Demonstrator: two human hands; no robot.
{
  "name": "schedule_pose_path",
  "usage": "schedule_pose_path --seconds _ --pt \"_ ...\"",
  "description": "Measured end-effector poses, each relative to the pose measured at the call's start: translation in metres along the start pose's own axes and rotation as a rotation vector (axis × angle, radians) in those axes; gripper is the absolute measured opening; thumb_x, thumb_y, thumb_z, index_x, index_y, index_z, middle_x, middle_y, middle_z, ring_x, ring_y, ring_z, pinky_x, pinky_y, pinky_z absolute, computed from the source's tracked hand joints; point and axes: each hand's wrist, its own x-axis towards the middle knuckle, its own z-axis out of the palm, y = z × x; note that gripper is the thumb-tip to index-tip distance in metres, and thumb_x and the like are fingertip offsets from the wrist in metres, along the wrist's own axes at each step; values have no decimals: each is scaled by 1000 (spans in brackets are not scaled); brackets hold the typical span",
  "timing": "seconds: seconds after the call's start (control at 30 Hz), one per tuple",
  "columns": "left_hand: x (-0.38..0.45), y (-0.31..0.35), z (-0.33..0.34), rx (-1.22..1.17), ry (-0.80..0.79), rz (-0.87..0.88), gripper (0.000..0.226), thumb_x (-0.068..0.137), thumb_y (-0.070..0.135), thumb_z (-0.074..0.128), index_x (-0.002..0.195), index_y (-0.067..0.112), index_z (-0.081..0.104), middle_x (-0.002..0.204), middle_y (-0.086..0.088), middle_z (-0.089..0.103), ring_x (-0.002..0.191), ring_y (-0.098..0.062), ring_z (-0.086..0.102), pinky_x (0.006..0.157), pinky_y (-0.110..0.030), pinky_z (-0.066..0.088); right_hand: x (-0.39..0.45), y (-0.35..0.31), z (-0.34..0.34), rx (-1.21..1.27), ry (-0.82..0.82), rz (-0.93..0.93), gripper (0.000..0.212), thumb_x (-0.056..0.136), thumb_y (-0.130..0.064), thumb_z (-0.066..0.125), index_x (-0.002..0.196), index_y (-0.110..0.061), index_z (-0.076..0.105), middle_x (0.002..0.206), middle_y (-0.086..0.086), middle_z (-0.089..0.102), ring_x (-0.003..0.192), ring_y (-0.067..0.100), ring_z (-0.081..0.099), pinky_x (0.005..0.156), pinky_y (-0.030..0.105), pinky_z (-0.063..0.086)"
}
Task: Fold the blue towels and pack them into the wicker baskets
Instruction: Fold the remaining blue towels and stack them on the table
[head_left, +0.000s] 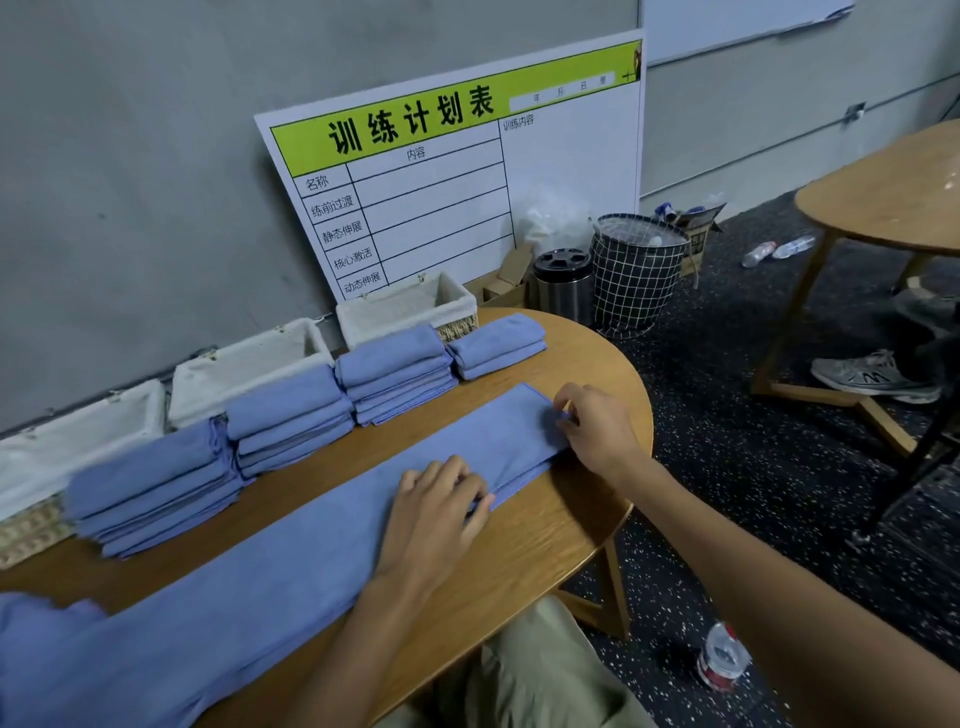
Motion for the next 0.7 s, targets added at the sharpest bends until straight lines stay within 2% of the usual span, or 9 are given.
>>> schedule_pose_path --seconds 0.07,0.17,0.37,0.43,0.5,0.6,0.67,0.7 --pt "-3 3 1 -29 -41 11 20 97 42 47 87 28 58 85 12 53 74 -12 56 64 -33 44 0 3 -2 7 -14 -8 13 93 0 58 95 -12 63 96 7 53 81 29 56 67 35 42" --pt "-4 4 2 -96 -111 -59 13 96 43 54 93 31 58 89 13 54 77 -10 57 63 -29 47 3 6 -5 6 -36 -33 13 91 4 60 89 -7 67 96 8 51 80 31 56 73 39 48" --pt "-8 6 -3 -121 -124 -108 9 95 42 63 98 34 63 89 14 50 77 -7 55 56 -20 32 5 17 -5 -79 -65 -79 11 96 -7 58 94 -5 69 100 9 51 86 32 57 76 42 50" --pt "-7 8 -6 -110 -135 -113 16 96 48 56 100 35 65 90 14 50 78 -7 55 55 -20 32 5 15 -5 -137 -29 -100 12 96 -7 58 98 -7 69 104 9 53 91 30 54 76 40 48" --pt "-3 11 -13 -108 -174 -92 29 97 55 44 102 35 66 92 14 50 79 -7 56 54 -24 38 8 6 -2 -172 51 -199 12 93 -4 60 99 -7 70 105 9 57 96 31 54 76 41 48" --pt "22 10 -25 -182 -187 -174 32 103 47 41 110 31 67 104 13 57 85 -12 62 66 -34 51 18 -20 11 -61 30 -367 13 91 -2 62 99 -7 71 106 10 63 93 32 60 74 41 50" --pt "41 5 -23 -162 -139 -264 29 104 39 44 122 30 65 119 12 61 101 -15 61 75 -35 52 24 -35 22 -35 -73 -447 15 93 -6 59 103 -4 70 109 13 66 96 35 63 78 42 51" --pt "46 4 -17 -127 -173 -304 32 104 37 44 130 30 60 129 11 58 112 -16 56 82 -35 50 25 -37 30 -35 -128 -472 20 94 -13 55 106 -3 69 112 15 66 100 37 63 81 43 50"
